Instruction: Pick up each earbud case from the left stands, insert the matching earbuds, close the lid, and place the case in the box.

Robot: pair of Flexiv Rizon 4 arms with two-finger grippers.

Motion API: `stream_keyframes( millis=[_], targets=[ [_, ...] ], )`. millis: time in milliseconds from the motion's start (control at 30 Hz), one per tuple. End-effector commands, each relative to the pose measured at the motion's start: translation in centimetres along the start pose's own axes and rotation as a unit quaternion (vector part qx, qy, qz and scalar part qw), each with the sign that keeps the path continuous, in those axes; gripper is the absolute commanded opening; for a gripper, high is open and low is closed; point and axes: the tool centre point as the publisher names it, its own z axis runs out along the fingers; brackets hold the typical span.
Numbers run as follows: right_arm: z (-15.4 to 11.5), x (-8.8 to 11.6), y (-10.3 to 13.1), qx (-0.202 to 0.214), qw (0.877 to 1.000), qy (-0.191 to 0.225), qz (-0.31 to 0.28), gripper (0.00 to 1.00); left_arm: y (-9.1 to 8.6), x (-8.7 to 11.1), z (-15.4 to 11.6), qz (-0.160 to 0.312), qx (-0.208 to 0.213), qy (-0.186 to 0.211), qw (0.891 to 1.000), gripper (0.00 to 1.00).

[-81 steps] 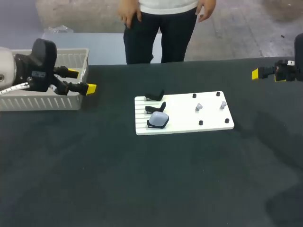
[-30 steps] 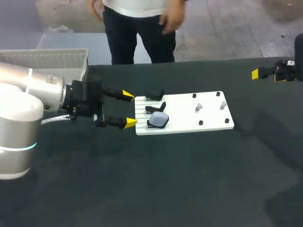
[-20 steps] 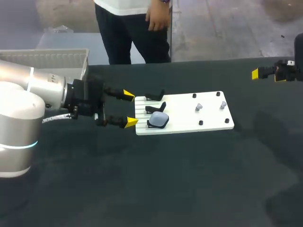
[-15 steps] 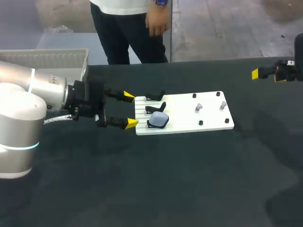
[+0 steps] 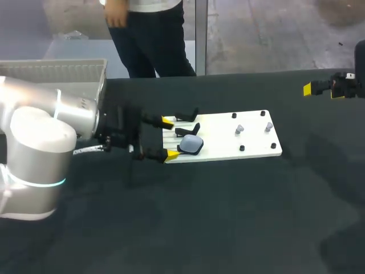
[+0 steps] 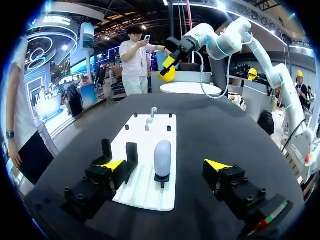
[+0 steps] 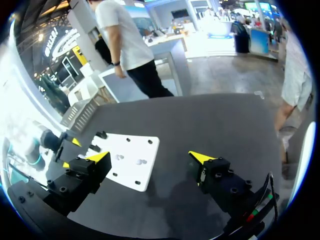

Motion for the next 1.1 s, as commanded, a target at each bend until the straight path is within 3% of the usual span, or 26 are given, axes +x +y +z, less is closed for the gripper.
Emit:
stream_keyframes(
  millis=[33, 467, 567, 1100],
  targets=[
    [0.1, 0.0, -0.1, -0.001, 1.0, 0.0, 0.0, 1.0, 0.4, 0.6, 1.2, 0.005, 0.001, -0.008, 1.0, 1.0],
    [0.1, 0.0, -0.1, -0.001, 1.0, 0.0, 0.0, 1.0, 0.4, 1.2, 3.5, 0.006, 0.019, -0.025, 0.999, 0.99],
    [0.1, 0.0, -0.1, -0.001, 1.0, 0.0, 0.0, 1.0, 0.4, 1.3, 3.9, 0.006, 0.022, -0.027, 0.999, 0.77],
    [0.1, 0.0, -0.1, -0.001, 1.0, 0.0, 0.0, 1.0, 0.2, 1.1, 4.7, 0.008, 0.057, -0.053, 0.997, 0.64]
  ],
)
